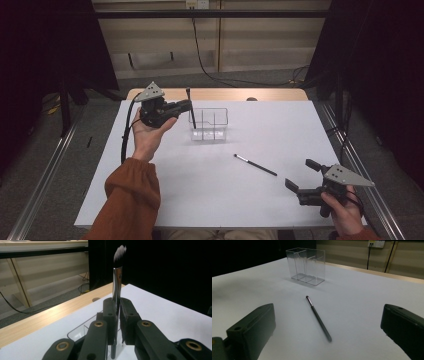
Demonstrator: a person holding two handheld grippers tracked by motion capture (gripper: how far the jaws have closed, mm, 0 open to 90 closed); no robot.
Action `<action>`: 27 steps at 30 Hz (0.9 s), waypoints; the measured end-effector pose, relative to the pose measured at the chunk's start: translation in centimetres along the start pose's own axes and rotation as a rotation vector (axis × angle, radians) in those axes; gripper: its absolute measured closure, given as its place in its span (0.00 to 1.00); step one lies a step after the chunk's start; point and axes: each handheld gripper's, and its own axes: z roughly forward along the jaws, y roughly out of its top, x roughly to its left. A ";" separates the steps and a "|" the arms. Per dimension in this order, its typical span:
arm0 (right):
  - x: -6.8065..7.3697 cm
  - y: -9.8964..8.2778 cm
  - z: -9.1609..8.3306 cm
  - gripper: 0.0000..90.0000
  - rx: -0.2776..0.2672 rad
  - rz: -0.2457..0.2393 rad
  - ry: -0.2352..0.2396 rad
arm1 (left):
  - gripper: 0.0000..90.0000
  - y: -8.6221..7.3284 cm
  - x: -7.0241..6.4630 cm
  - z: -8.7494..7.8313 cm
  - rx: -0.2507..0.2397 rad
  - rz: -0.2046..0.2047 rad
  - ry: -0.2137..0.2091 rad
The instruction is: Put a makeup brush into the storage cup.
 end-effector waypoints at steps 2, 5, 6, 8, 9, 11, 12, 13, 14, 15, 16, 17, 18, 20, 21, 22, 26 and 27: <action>0.0 0.0 0.0 0.00 0.002 0.001 0.001 | 0.93 0.1 0.1 0.1 0.002 -0.001 0.004; 0.0 0.0 0.0 0.00 0.001 0.000 0.001 | 0.93 0.4 0.4 0.4 -0.009 -0.005 0.007; 0.0 0.0 0.0 0.00 0.001 0.000 0.001 | 0.93 0.5 0.5 0.5 -0.009 -0.003 0.009; 0.0 0.0 0.0 0.00 -0.001 0.000 0.001 | 0.93 0.7 0.6 0.7 -0.013 -0.008 0.008; 0.0 0.0 0.0 0.00 0.000 0.000 0.001 | 0.93 0.8 0.7 0.8 -0.011 -0.007 0.012; 0.0 0.0 0.0 0.00 -0.001 0.000 0.002 | 0.93 1.0 0.9 1.2 -0.006 -0.010 0.022; 0.0 0.0 0.0 0.00 -0.001 0.001 0.001 | 0.93 1.1 1.0 1.3 -0.004 -0.011 0.024; 0.0 0.0 0.0 0.00 0.000 0.000 0.001 | 0.93 1.2 1.1 1.3 -0.005 -0.012 0.027; 0.0 0.0 0.0 0.00 -0.001 -0.002 0.002 | 0.93 1.3 1.2 1.4 -0.007 -0.012 0.027; 0.0 0.0 0.0 0.00 -0.001 -0.002 0.002 | 0.93 1.4 1.3 1.4 -0.008 -0.013 0.033; 0.0 0.0 0.0 0.00 0.000 -0.001 0.002 | 0.93 1.5 1.4 1.4 -0.011 -0.012 0.030; 0.0 0.0 0.0 0.00 -0.001 0.000 0.001 | 0.93 1.6 1.4 1.4 -0.011 -0.013 0.035; 0.0 0.0 0.0 0.00 -0.001 0.000 0.002 | 0.93 1.7 1.5 1.4 -0.015 -0.013 0.037; 0.0 0.0 0.0 0.00 0.000 -0.001 0.002 | 0.93 1.8 1.7 1.6 -0.020 -0.016 0.042; 0.0 0.0 0.0 0.00 0.000 -0.001 0.002 | 0.93 1.9 1.8 1.6 -0.019 -0.016 0.044; 0.0 0.0 0.0 0.00 0.000 0.000 0.002 | 0.93 1.9 1.9 1.7 -0.021 -0.020 0.035; 0.0 0.0 0.0 0.00 0.000 -0.001 0.002 | 0.93 1.7 2.0 1.9 -0.012 -0.018 0.049; 0.0 0.0 0.0 0.00 0.000 -0.001 0.002 | 0.93 1.7 2.0 2.0 -0.014 -0.020 0.049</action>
